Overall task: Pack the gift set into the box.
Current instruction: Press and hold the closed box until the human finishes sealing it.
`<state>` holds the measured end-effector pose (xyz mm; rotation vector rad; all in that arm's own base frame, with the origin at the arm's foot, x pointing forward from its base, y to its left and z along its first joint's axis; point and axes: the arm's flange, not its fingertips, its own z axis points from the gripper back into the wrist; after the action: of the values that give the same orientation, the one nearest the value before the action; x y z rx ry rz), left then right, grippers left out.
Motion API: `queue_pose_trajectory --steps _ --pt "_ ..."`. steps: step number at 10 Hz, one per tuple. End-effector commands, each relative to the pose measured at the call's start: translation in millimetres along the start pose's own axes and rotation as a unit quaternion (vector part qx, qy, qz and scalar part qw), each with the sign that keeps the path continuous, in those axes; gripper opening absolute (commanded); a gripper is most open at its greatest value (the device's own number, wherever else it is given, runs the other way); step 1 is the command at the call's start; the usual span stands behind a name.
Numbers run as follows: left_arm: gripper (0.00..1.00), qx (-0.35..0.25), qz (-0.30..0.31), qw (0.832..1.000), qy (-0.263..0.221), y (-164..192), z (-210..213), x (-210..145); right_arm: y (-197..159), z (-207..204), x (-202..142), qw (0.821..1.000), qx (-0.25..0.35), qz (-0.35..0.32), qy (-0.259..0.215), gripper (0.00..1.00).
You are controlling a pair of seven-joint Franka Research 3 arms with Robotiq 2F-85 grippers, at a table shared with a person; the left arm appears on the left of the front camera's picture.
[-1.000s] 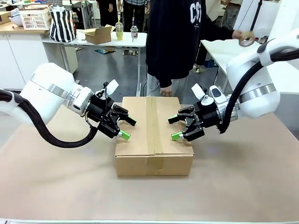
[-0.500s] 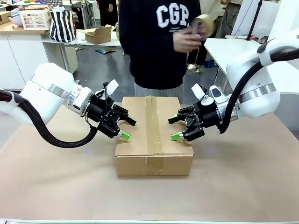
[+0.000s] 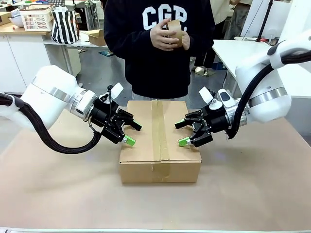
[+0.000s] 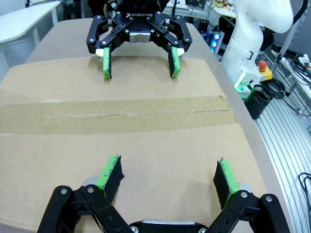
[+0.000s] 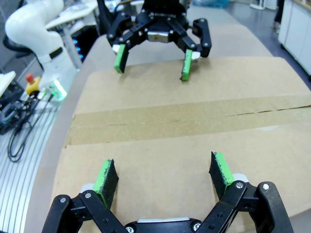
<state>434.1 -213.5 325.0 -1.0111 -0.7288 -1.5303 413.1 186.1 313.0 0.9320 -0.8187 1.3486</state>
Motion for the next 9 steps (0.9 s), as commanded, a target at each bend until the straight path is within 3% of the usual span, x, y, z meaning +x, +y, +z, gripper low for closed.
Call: queue_pose_trajectory --steps 1,9 --pt "1.0 0.002 0.002 1.0 -0.004 -0.6 -0.9 -1.8 2.4 0.5 -2.3 1.0 -0.002 0.009 -0.002 1.0" --pt "1.0 0.002 0.002 1.0 -0.004 -0.6 -0.9 -1.8 2.4 0.5 -2.3 1.0 -0.002 0.009 -0.002 1.0"
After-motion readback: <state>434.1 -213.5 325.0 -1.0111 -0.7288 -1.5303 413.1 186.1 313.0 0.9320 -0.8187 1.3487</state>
